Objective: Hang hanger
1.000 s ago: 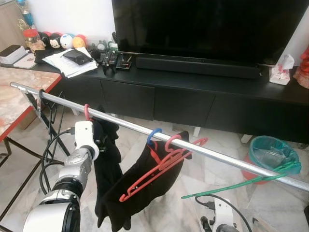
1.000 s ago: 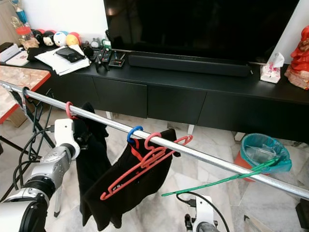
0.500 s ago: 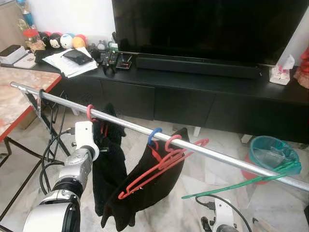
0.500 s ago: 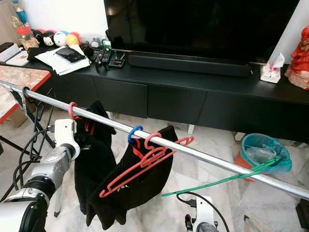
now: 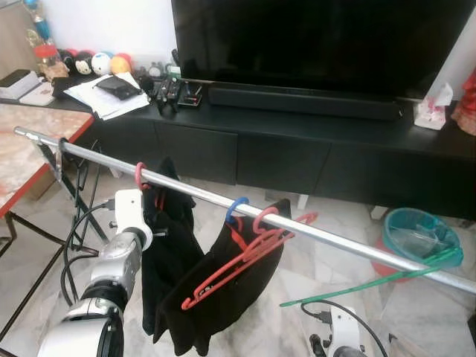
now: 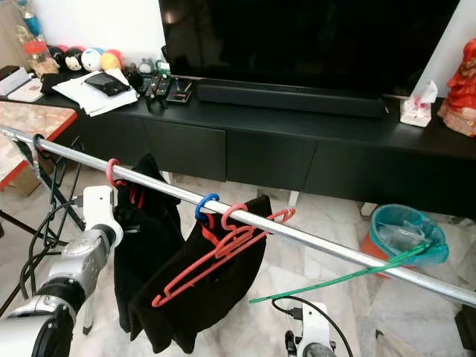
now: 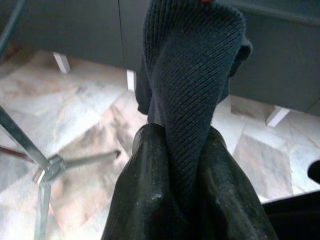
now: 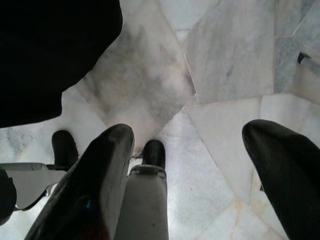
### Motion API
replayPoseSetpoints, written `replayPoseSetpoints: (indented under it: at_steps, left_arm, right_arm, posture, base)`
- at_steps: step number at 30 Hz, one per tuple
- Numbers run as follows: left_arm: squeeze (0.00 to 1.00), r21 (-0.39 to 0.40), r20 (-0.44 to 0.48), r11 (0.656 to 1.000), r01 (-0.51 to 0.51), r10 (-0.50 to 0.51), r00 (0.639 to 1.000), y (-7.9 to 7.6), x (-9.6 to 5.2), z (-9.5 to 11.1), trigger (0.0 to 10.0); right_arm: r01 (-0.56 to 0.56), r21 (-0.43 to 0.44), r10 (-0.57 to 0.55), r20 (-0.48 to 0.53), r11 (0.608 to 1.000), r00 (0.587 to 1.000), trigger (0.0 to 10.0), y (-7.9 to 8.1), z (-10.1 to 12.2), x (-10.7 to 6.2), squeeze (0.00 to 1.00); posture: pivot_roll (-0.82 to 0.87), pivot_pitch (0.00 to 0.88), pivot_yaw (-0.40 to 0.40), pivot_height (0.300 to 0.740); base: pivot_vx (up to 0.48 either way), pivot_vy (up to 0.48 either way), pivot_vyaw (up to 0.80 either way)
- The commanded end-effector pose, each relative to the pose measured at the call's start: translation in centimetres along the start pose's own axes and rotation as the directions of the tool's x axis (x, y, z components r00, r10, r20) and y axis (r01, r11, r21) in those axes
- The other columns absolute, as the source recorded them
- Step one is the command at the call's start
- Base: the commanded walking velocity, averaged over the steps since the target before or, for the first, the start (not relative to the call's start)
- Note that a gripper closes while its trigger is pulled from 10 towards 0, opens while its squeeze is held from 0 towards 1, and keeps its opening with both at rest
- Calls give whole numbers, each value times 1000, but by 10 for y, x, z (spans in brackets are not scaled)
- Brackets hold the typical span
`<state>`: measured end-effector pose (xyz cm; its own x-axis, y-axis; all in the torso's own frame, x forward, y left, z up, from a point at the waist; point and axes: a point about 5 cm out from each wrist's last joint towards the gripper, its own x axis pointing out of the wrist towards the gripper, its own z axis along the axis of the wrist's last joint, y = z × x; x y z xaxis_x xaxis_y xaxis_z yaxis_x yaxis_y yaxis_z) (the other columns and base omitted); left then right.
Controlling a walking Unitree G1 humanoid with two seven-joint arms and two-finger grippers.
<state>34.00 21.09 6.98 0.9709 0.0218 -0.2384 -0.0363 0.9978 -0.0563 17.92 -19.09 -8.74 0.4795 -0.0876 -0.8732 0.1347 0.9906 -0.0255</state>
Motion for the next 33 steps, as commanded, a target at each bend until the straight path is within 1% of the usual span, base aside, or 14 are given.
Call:
replayPoseSetpoints:
  at_steps: [1,2,3,5,7,8,12,15,17,20,23,27,30,33]
  left_arm:
    - [0,25,96,1000,12,-15,995,-1,0,15,10000]
    - [0,40,130,999,13,-19,991,0,-4,16,10000]
    - [0,40,130,999,13,-19,991,0,-4,16,10000]
    - [0,56,189,998,20,-30,981,1,-12,16,10000]
    - [0,63,225,998,23,-37,974,2,-17,18,10000]
    - [0,63,225,998,23,-37,974,2,-17,18,10000]
    - [0,67,262,997,24,-40,964,4,-24,18,10000]
    - [0,106,244,994,27,-53,968,4,-29,12,10000]
    - [0,113,230,993,30,-56,972,4,-33,5,10000]
    - [0,113,230,993,30,-56,972,4,-33,5,10000]
    - [0,99,203,995,31,-51,978,2,-46,-12,10000]
    - [0,77,205,996,35,-50,977,-2,-47,-14,10000]
    - [0,79,210,996,42,-57,976,-5,-46,-12,10000]
    - [0,75,218,997,36,-51,975,-5,-45,-9,10000]
  right_arm:
    - [3,12,-3,3,1000,1000,10000,1,0,0,0]
    - [2,12,-2,3,1000,1000,10000,1,0,0,0]
    - [2,12,-2,3,1000,1000,10000,1,0,0,0]
    - [1,10,-1,3,1000,1000,10000,1,0,0,0]
    - [1,10,-1,3,1000,1000,10000,1,0,0,0]
    - [1,10,-1,3,1000,1000,10000,1,0,0,0]
    - [2,9,-2,4,1000,1000,10000,1,0,0,0]
    - [3,10,-3,4,1000,1000,10000,0,1,0,0]
    - [3,10,-3,5,1000,1000,10000,0,1,0,0]
    - [3,10,-3,5,1000,1000,10000,0,1,0,0]
    - [5,11,-5,7,1000,1000,10000,0,2,0,0]
    - [6,9,-6,8,1000,1000,10000,0,2,0,0]
    - [7,9,-7,8,1000,1000,10000,0,2,0,0]
    - [8,10,-8,8,1000,1000,10000,-1,2,0,0]
  posture:
    - [0,0,9,740]
    - [4,0,10,740]
    - [4,0,10,740]
    - [4,0,8,740]
    - [4,0,8,740]
    - [4,0,8,740]
    - [3,0,10,740]
    - [3,0,11,740]
    - [4,0,11,740]
    - [4,0,11,740]
    - [7,0,5,740]
    - [8,0,7,740]
    - [8,0,7,740]
    - [6,0,8,740]
  base:
    - [0,0,0]
    - [0,0,0]
    - [0,0,0]
    - [0,0,0]
    - [0,0,0]
    - [0,0,0]
    - [0,0,0]
    - [0,0,0]
    - [0,0,0]
    - [0,0,0]
    - [0,0,0]
    - [0,0,0]
    - [0,0,0]
    - [0,0,0]
